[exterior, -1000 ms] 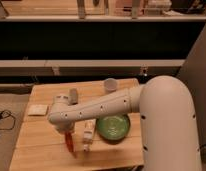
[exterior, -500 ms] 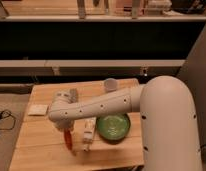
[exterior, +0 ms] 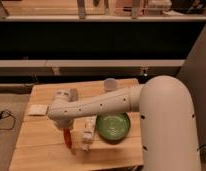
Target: Place the pepper on the white sponge
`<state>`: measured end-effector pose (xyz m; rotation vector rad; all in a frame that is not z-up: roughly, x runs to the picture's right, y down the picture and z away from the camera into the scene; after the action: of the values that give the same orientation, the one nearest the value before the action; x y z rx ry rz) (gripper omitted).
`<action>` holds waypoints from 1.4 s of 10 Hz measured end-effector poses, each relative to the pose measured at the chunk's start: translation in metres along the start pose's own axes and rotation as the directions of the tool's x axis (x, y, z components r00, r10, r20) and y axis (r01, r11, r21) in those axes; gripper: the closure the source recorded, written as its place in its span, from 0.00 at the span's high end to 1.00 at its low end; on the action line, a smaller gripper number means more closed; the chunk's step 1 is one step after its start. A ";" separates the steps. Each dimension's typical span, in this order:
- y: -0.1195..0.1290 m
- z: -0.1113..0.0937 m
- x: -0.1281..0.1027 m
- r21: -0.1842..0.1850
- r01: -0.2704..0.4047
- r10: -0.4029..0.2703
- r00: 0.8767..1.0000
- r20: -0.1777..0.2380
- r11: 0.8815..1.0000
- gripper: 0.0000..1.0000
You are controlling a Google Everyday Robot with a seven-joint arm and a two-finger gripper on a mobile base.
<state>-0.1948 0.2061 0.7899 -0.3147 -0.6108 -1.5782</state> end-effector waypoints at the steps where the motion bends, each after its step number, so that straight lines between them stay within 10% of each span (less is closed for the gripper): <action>1: -0.001 0.000 0.001 -0.002 0.003 -0.003 1.000 0.000 1.000 0.00; 14: -0.003 -0.002 0.014 0.006 0.002 -0.002 1.000 -0.005 1.000 0.00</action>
<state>-0.1995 0.1930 0.7951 -0.3054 -0.6121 -1.5782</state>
